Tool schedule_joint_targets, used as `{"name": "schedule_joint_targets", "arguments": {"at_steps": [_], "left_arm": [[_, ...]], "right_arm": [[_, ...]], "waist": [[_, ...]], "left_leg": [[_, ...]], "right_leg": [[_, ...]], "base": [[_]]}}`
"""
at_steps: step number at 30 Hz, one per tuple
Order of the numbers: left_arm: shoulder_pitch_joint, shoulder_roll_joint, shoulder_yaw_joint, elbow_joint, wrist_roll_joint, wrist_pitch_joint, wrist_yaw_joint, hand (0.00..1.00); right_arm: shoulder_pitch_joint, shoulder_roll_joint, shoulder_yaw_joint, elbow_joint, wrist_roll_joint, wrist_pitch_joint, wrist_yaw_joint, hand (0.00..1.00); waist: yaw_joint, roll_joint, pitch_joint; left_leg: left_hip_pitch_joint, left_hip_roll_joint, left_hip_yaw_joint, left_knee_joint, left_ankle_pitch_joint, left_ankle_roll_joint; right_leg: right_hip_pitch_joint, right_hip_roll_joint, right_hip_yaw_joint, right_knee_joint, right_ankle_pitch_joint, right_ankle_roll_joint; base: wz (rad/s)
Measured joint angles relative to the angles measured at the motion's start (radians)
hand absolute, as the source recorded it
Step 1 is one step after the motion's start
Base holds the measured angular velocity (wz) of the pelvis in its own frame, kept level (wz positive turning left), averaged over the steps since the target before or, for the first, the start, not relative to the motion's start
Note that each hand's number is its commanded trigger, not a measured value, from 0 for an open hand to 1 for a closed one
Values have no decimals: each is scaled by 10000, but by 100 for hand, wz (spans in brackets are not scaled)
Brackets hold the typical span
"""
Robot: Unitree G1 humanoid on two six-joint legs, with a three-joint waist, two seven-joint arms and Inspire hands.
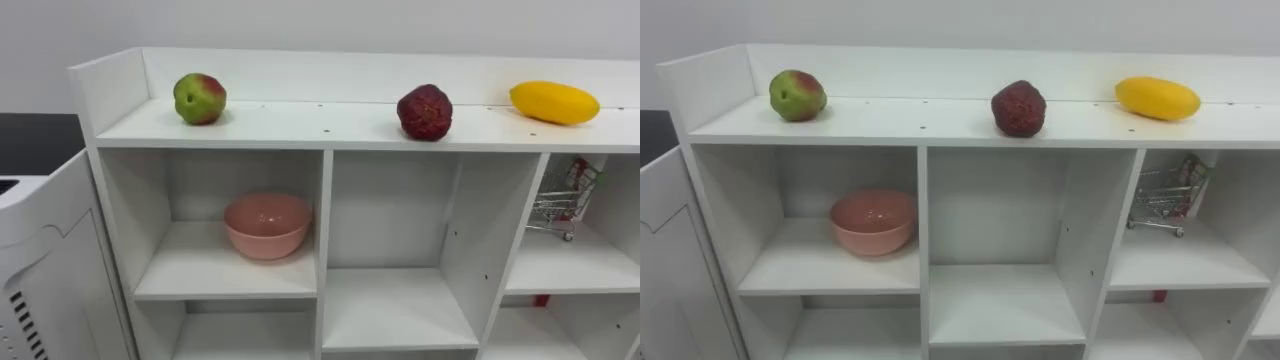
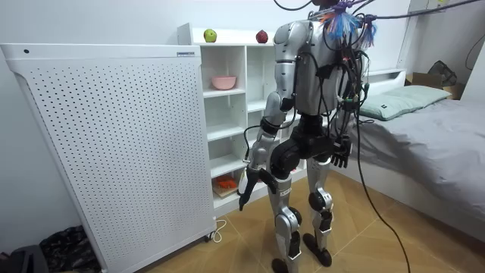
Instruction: Arrange fruit in the closet
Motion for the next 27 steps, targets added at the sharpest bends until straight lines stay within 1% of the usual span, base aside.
{"name": "schedule_joint_targets", "arguments": {"at_steps": [2,6,8,11,12,14,17,19,20,21,22,23,24,25,26,27], "left_arm": [[23,-4,-3,8,-186,-112,4,0],[41,0,-18,-2,-306,-116,1,0],[37,4,-120,-3,-391,-82,-5,0],[0,6,-164,-4,-400,-80,-24,0],[-7,7,-165,-8,-406,-83,-30,0],[-5,9,-165,-39,-469,-97,-28,0],[0,12,-116,-109,-470,-159,-11,0],[60,16,-133,-107,-507,-323,82,0],[82,21,-132,-107,-528,-356,112,0],[126,21,-134,-108,-741,-439,256,0],[217,20,-141,-192,-904,-486,367,0],[261,19,-152,-257,-905,-502,418,0],[274,18,-169,-310,-902,-521,502,0],[268,13,-187,-310,-901,-568,586,0],[271,12,-186,-311,-901,-596,633,0],[274,9,-183,-311,-904,-661,714,0]], "right_arm": [[-22,2,0,-10,-7,-3,-5,0],[-88,3,93,-28,46,2,-15,0],[-138,17,131,-76,145,5,-95,0],[-142,82,96,-455,456,-10,-366,0],[-158,103,38,-616,578,-42,-438,0],[-148,117,-14,-980,841,-118,-610,0],[-131,126,-218,-1976,865,-178,-805,0],[-116,168,-606,-3455,1016,-174,-1105,0],[-119,173,-687,-3877,1102,-188,-1221,0],[-132,207,-862,-4753,1230,-230,-1456,0],[-139,253,-967,-5698,1275,-311,-1664,0],[-141,264,-962,-6152,1283,-403,-1770,0],[-136,298,-956,-6918,1297,-588,-1940,0],[-145,352,-902,-7776,1399,-635,-2055,0],[-157,376,-845,-8167,1432,-705,-2118,0],[-165,409,-719,-8828,1488,-914,-2216,0]], "waist": [[1,-16,-1],[69,-11,1],[37,3,-8],[48,36,-17],[46,14,-6],[45,-6,-34],[22,2,-36],[-49,-42,18],[-63,-25,18],[-64,-6,9],[-59,25,26],[-47,-28,7],[-10,29,14],[52,11,-1],[66,58,-17],[68,45,-41]], "left_leg": [[18,-5,4,-1,-2,1],[-36,-1,15,9,-2,1],[-95,-3,3,-4,-2,1],[-146,-5,16,-6,-1,2],[-143,-5,24,-1,-1,2],[-142,-6,27,4,-1,2],[-146,1,36,13,-1,2],[-144,1,68,14,-1,3],[-135,1,73,23,-1,3],[-117,1,107,27,-1,3],[-100,3,111,23,-1,3],[-91,4,112,22,-1,3],[-77,15,139,26,-1,2],[-85,28,186,25,-1,1],[-100,33,218,25,-2,1],[-129,38,249,26,-1,0]], "right_leg": [[-11,-15,-37,71,-43,-1],[-94,-10,-20,72,-44,-1],[-143,-15,-22,69,-44,-1],[-148,-20,-22,69,-43,-2],[-189,-16,-19,69,-43,-2],[-226,-12,11,76,-43,-2],[-214,2,94,111,-40,-7],[-233,-3,87,158,-35,-9],[-230,-4,90,168,-35,-9],[-232,-4,101,185,-35,-9],[-258,1,108,181,-35,-9],[-266,7,119,178,-35,-9],[-277,22,149,185,-34,-12],[-330,37,203,238,-36,-15],[-358,44,230,241,-34,-17],[-410,51,267,254,-26,-29]], "base": [[0],[0],[0],[-1],[-5],[-6],[-4],[-4],[-5],[0],[0],[-3],[-7],[-10],[-12],[-8]]}}
